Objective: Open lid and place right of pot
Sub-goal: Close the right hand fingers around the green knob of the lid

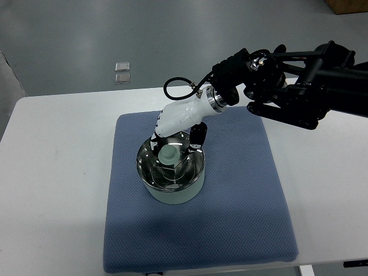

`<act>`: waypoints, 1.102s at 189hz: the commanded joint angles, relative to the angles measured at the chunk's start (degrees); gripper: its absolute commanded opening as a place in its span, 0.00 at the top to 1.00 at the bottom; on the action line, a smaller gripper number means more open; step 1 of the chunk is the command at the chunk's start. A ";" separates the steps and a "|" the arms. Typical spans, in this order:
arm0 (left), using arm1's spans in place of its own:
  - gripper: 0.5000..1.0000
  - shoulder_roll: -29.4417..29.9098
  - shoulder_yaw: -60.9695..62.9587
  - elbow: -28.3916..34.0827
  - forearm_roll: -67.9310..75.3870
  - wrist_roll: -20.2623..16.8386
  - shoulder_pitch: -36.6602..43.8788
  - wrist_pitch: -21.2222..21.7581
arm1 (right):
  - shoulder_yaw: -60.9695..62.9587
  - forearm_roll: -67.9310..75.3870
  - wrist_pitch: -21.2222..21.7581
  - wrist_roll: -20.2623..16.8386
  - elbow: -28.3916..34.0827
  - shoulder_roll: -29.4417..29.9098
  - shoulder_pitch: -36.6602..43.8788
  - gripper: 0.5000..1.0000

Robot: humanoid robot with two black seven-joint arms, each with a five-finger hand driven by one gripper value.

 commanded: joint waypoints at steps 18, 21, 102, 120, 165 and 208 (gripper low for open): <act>0.00 0.00 0.00 0.00 0.01 -0.02 0.01 0.00 | 0.00 -0.05 -0.10 0.00 0.02 0.09 0.01 0.58; 0.00 0.00 0.00 0.00 0.01 -0.02 0.01 0.00 | 0.00 -0.05 -0.01 0.00 0.02 0.09 0.01 0.61; 0.00 0.00 0.00 0.00 0.01 -0.02 0.01 0.00 | -0.09 -0.14 0.16 0.00 0.02 0.17 0.45 1.00; 0.00 0.00 0.00 0.00 0.01 -0.02 0.01 0.00 | 0.00 -0.14 0.25 0.00 0.02 0.09 0.62 1.00; 0.00 0.00 0.00 0.00 0.01 0.07 0.01 0.00 | 0.09 0.04 1.04 0.00 0.10 0.00 1.59 1.00; 0.00 0.00 0.00 0.00 0.01 -0.02 0.01 0.00 | 0.18 1.09 1.13 0.00 0.19 -0.18 2.73 1.00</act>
